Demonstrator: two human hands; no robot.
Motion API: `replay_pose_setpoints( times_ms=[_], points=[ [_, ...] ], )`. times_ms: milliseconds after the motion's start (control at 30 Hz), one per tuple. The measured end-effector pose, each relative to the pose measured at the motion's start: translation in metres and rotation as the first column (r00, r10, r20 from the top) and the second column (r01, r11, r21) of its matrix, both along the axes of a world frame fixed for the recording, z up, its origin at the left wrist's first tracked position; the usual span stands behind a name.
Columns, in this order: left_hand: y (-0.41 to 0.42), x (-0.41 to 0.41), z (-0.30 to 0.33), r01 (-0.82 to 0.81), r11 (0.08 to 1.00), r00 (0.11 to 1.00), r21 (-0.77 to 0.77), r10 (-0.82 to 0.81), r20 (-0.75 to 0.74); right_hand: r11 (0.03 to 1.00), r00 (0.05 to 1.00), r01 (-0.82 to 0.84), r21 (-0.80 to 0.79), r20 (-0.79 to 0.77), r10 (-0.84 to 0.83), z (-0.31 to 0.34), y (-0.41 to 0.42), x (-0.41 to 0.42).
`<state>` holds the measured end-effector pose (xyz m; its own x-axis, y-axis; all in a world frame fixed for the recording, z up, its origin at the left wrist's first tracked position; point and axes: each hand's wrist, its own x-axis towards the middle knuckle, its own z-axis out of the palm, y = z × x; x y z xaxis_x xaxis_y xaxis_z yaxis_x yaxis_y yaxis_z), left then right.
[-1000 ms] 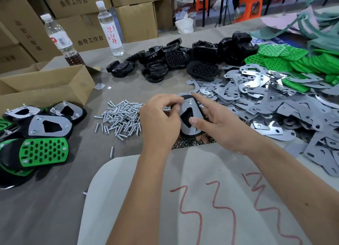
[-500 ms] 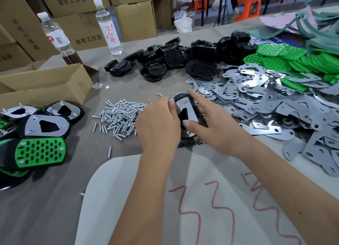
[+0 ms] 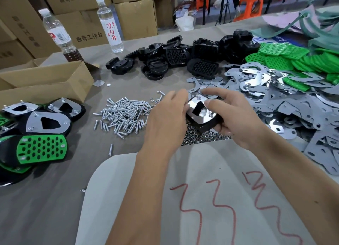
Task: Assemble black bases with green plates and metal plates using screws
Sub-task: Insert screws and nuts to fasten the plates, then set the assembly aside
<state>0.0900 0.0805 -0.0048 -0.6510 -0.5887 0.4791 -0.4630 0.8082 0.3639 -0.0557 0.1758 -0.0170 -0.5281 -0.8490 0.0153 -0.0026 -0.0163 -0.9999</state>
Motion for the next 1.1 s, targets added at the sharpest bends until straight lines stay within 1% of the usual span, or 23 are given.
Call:
replay_pose_setpoints(
  times_ms=[67, 167, 267, 300, 333, 367, 400, 433, 467, 500, 533, 633, 767, 867, 967, 1033, 1067, 1100],
  points=[
    [0.0, -0.001, -0.004, 0.022, 0.996, 0.999, 0.082, -0.017, -0.051, 1.0, 1.0, 0.01, 0.0, -0.008, -0.01, -0.001, 0.0, -0.001],
    [-0.001, -0.001, -0.009, -0.057, 0.974, 0.989, 0.219, 0.085, -0.12, 1.0, 1.0, 0.008, -0.018, -0.024, -0.008, 0.0, 0.001, 0.001],
    [-0.002, -0.002, -0.011, -0.121, 0.955, 0.974, 0.271, 0.166, -0.152, 0.999, 1.0, -0.02, -0.042, -0.022, 0.019, 0.002, 0.002, 0.005],
    [-0.001, -0.003, -0.011, -0.131, 0.935, 0.964, 0.33, 0.198, -0.177, 0.998, 0.999, -0.031, -0.062, -0.025, 0.03, 0.003, 0.001, 0.007],
    [-0.001, -0.005, -0.01, -0.124, 0.891, 0.949, 0.436, 0.235, -0.211, 0.995, 0.999, -0.038, -0.089, -0.031, 0.035, 0.003, 0.0, 0.009],
    [0.0, -0.006, -0.009, -0.076, 0.81, 0.932, 0.581, 0.264, -0.247, 0.992, 0.999, -0.037, -0.118, -0.04, 0.032, 0.003, -0.001, 0.01],
    [0.001, -0.006, -0.006, 0.017, 0.681, 0.918, 0.732, 0.28, -0.282, 0.99, 0.998, -0.033, -0.139, -0.052, 0.026, 0.002, -0.002, 0.011],
    [0.002, -0.006, -0.004, 0.13, 0.523, 0.906, 0.842, 0.283, -0.315, 0.988, 0.998, -0.033, -0.151, -0.065, 0.024, 0.002, -0.003, 0.011],
    [0.003, -0.005, -0.002, 0.227, 0.398, 0.896, 0.889, 0.273, -0.351, 0.987, 0.996, -0.042, -0.156, -0.078, 0.03, 0.001, -0.003, 0.009],
    [0.003, -0.004, -0.001, 0.283, 0.334, 0.891, 0.899, 0.256, -0.376, 0.986, 0.995, -0.058, -0.157, -0.092, 0.044, 0.0, -0.003, 0.008],
    [0.002, -0.003, 0.0, 0.31, 0.305, 0.885, 0.901, 0.254, -0.39, 0.985, 0.992, -0.078, -0.157, -0.106, 0.062, -0.001, -0.003, 0.007],
    [0.0, -0.002, 0.0, 0.305, 0.276, 0.869, 0.912, 0.312, -0.385, 0.983, 0.986, -0.134, -0.126, -0.118, 0.119, -0.004, -0.001, 0.005],
    [0.002, -0.004, -0.003, 0.292, 0.305, 0.846, 0.907, 0.361, -0.394, 0.977, 0.971, -0.194, -0.089, -0.161, 0.178, -0.008, 0.0, 0.004],
    [0.002, -0.006, -0.003, 0.296, 0.302, 0.839, 0.906, 0.371, -0.398, 0.98, 0.965, -0.186, -0.072, -0.202, 0.169, -0.005, 0.002, 0.004],
    [0.005, -0.006, -0.003, 0.26, 0.343, 0.846, 0.903, 0.37, -0.385, 0.99, 0.959, -0.131, -0.056, -0.261, 0.113, -0.004, 0.002, 0.009],
    [0.006, -0.008, -0.004, 0.234, 0.365, 0.848, 0.901, 0.376, -0.373, 0.99, 0.969, -0.125, -0.066, -0.223, 0.107, -0.004, 0.002, 0.011],
    [0.007, -0.009, -0.004, 0.217, 0.393, 0.842, 0.894, 0.388, -0.375, 0.989, 0.972, -0.134, -0.068, -0.204, 0.117, -0.004, 0.002, 0.011],
    [0.007, -0.01, -0.005, 0.172, 0.457, 0.832, 0.873, 0.406, -0.377, 0.987, 0.97, -0.145, -0.067, -0.204, 0.129, -0.004, 0.002, 0.012]
  ],
)
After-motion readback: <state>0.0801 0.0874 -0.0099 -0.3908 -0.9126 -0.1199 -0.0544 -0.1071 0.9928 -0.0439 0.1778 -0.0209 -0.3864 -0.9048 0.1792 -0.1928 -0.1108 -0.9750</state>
